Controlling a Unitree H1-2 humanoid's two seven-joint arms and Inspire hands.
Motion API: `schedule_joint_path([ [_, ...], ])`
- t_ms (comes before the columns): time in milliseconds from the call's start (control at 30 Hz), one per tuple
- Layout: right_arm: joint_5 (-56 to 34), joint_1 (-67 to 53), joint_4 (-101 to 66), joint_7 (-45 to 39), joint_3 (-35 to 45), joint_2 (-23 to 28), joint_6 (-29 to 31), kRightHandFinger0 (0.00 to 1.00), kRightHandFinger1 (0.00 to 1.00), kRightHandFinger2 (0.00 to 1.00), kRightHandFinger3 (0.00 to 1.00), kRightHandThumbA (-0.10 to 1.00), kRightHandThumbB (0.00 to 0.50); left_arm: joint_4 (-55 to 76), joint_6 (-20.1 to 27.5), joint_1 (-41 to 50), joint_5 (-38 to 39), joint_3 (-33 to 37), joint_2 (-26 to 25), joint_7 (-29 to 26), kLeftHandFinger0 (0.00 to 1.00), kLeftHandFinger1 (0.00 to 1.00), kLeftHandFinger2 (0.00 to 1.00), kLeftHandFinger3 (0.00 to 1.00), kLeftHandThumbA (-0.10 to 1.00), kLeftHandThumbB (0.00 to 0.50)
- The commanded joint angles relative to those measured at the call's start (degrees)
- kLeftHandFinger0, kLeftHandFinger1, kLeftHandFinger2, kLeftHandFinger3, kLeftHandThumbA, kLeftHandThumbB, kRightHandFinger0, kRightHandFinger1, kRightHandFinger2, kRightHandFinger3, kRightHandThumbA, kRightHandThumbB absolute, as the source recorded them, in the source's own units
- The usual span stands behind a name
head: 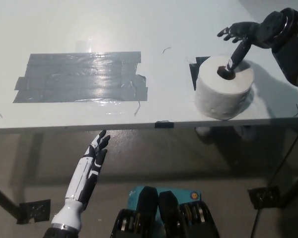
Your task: A toilet paper roll is kept on the black spot on the desk infront of the robot and the robot inserts its right thumb into the hole in the centre to grab the roll. Then it passes the roll to a person.
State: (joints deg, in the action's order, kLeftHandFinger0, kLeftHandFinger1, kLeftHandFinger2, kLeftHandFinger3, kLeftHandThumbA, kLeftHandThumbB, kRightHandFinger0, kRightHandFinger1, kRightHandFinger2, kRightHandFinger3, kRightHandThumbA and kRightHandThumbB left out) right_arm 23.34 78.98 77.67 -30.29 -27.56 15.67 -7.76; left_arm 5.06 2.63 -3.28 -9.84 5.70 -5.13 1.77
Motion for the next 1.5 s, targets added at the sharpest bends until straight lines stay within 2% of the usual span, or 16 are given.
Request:
schedule_joint_path([
  [0,-0.57,1.55,-0.15,1.82,1.34,0.06,1.38,1.00,1.00,1.00,1.00,0.97,0.411,2.18,-0.71,-0.80,-0.13,-0.16,-0.48,0.61,1.00,1.00,1.00,1.00,1.00,0.090],
  [567,2.75,-0.31,1.05,3.89,-1.56,-4.28,0.62,1.00,1.00,1.00,1.00,0.95,0.403,1.85,-0.50,-1.76,0.10,-0.04,-0.56,0.77,1.00,1.00,1.00,1.00,1.00,0.086],
  [767,4.00,-1.34,1.65,8.64,-2.57,-5.40,-0.21,1.00,0.95,1.00,1.00,0.40,0.345,1.92,-0.79,-2.09,0.06,-0.06,-0.65,0.79,1.00,1.00,1.00,1.00,1.00,0.084],
  [833,5.86,-2.32,2.34,9.75,-4.35,-5.64,-0.31,0.73,0.72,0.83,1.00,0.25,0.352,2.02,-0.69,-2.09,0.12,-0.01,-0.70,0.85,1.00,1.00,1.00,1.00,1.00,0.082],
  [867,6.61,-2.81,2.62,10.02,-5.24,-5.74,-0.53,0.47,0.49,0.65,1.00,0.18,0.355,2.11,-0.69,-2.06,0.24,0.01,-0.71,0.91,1.00,1.00,1.00,1.00,1.00,0.076],
  [900,6.74,-2.92,2.71,10.09,-5.58,-5.77,-0.63,0.43,0.47,0.62,1.00,0.17,0.356,2.15,-0.71,-2.05,0.29,0.01,-0.71,0.92,1.00,1.00,1.00,1.00,1.00,0.076],
  [967,8.90,-3.92,2.97,10.56,-8.21,-5.85,-0.84,0.54,0.70,0.78,0.89,0.02,0.314,2.35,-1.06,-1.98,0.38,-0.01,-0.63,0.91,1.00,1.00,1.00,1.00,1.00,0.073],
  [1000,9.61,-4.78,2.88,11.02,-9.32,-5.61,0.11,0.55,0.68,0.71,0.84,-0.08,0.283,2.36,-1.03,-1.99,0.40,0.01,-0.65,0.94,1.00,1.00,1.00,1.00,1.00,0.073],
  [1033,10.04,-5.28,2.91,11.26,-10.06,-5.49,0.58,0.41,0.50,0.57,0.83,-0.10,0.247,2.33,-0.93,-2.01,0.36,0.04,-0.70,0.96,1.00,1.00,1.00,1.00,1.00,0.073],
  [1067,10.18,-6.18,2.98,12.02,-10.59,-5.32,0.65,0.21,0.28,0.44,1.00,-0.10,0.210,2.26,-0.83,-2.03,0.31,0.06,-0.75,0.96,1.00,1.00,1.00,1.00,1.00,0.073],
  [1233,5.86,-7.38,3.32,13.50,-7.06,-4.08,0.40,0.00,0.01,0.14,0.92,-0.10,0.187,1.94,-1.15,-3.09,0.45,-0.21,-0.96,1.01,1.00,1.00,1.00,1.00,1.00,0.078],
  [1267,3.79,-7.49,3.18,13.66,-4.80,-3.42,1.10,0.00,0.01,0.14,0.85,-0.10,0.197,1.82,-1.17,-3.45,0.49,-0.35,-1.01,0.95,1.00,1.00,1.00,1.00,1.00,0.080],
  [1300,-0.29,-7.93,2.80,14.34,0.01,-2.58,0.50,0.00,0.06,0.19,0.63,-0.10,0.222,1.92,-1.37,-3.57,0.32,-0.36,-0.99,0.88,1.00,1.00,1.00,1.00,1.00,0.082],
  [1400,-5.17,-8.68,2.67,14.29,7.59,-1.60,0.35,0.00,0.12,0.21,0.43,-0.10,0.247,1.78,-1.37,-3.74,0.11,-0.46,-1.14,0.88,1.00,1.00,1.00,1.00,1.00,0.087],
  [1433,-9.96,-9.38,2.68,14.86,13.75,-1.19,0.20,0.01,0.26,0.39,0.35,-0.10,0.230,1.38,-0.78,-3.79,0.08,-0.44,-1.29,0.87,1.00,1.00,1.00,1.00,1.00,0.081],
  [1467,-14.04,-9.89,2.70,15.07,19.13,-0.95,-0.18,0.00,0.30,0.54,0.42,-0.10,0.220,1.35,-0.76,-3.80,0.32,-0.46,-1.28,0.95,1.00,1.00,1.00,1.00,1.00,0.081],
])
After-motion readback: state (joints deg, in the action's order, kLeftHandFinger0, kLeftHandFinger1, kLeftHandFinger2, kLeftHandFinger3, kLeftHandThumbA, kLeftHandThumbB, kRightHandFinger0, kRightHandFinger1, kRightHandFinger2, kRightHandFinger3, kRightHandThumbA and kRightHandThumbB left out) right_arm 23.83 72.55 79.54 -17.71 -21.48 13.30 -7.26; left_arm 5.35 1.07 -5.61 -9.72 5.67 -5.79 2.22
